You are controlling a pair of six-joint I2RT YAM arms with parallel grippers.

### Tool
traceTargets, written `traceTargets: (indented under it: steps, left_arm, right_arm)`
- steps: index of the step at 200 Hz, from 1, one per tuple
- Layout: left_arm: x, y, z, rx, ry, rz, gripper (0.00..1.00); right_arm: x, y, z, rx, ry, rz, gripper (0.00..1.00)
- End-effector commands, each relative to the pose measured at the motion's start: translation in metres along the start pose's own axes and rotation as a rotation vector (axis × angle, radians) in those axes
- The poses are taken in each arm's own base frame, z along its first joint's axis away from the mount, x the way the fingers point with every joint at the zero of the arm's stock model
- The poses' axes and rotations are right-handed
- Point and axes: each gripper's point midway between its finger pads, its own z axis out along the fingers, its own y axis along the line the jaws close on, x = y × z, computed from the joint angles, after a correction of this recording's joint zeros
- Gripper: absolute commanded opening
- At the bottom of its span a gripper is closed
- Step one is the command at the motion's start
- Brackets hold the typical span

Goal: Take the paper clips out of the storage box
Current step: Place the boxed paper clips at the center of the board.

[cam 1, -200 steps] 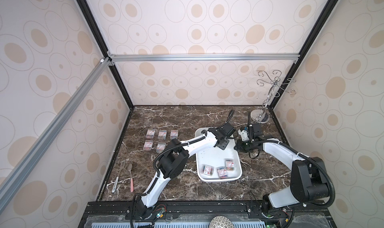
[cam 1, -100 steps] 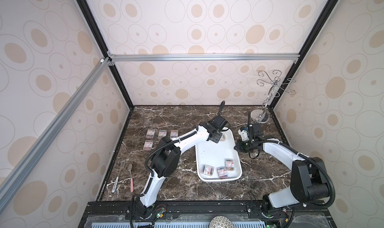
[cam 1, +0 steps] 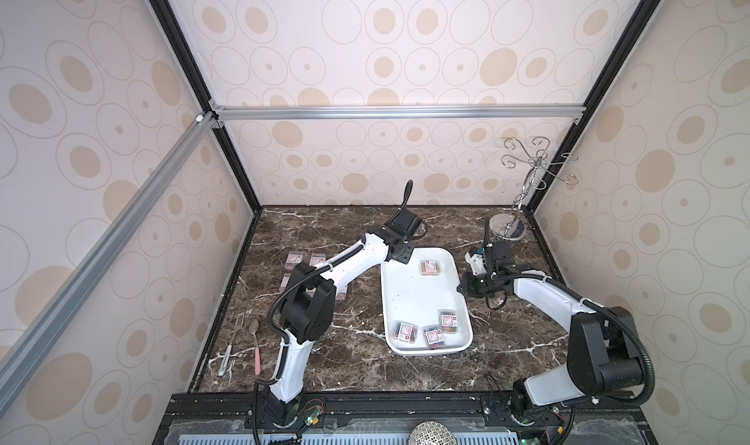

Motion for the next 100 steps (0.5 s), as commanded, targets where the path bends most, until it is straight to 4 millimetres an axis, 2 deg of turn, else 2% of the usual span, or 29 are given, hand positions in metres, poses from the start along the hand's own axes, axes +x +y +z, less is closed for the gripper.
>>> traceTargets:
  steps: [1,69,100]
  left_arm:
    - [-0.013,0.019,-0.014,-0.018,-0.034,-0.010,0.57]
    - [-0.019,0.071,-0.005,-0.072,-0.032,-0.071,0.57]
    - [-0.015,0.093,0.005,-0.090,-0.013,-0.094,0.57]
  right_arm:
    - [0.013,-0.004,0.007,0.008,0.045,-0.013,0.07]
    - [0.011,-0.003,0.007,0.004,0.045,-0.017,0.07]
    - [0.012,-0.002,0.007,0.002,0.044,-0.015,0.07]
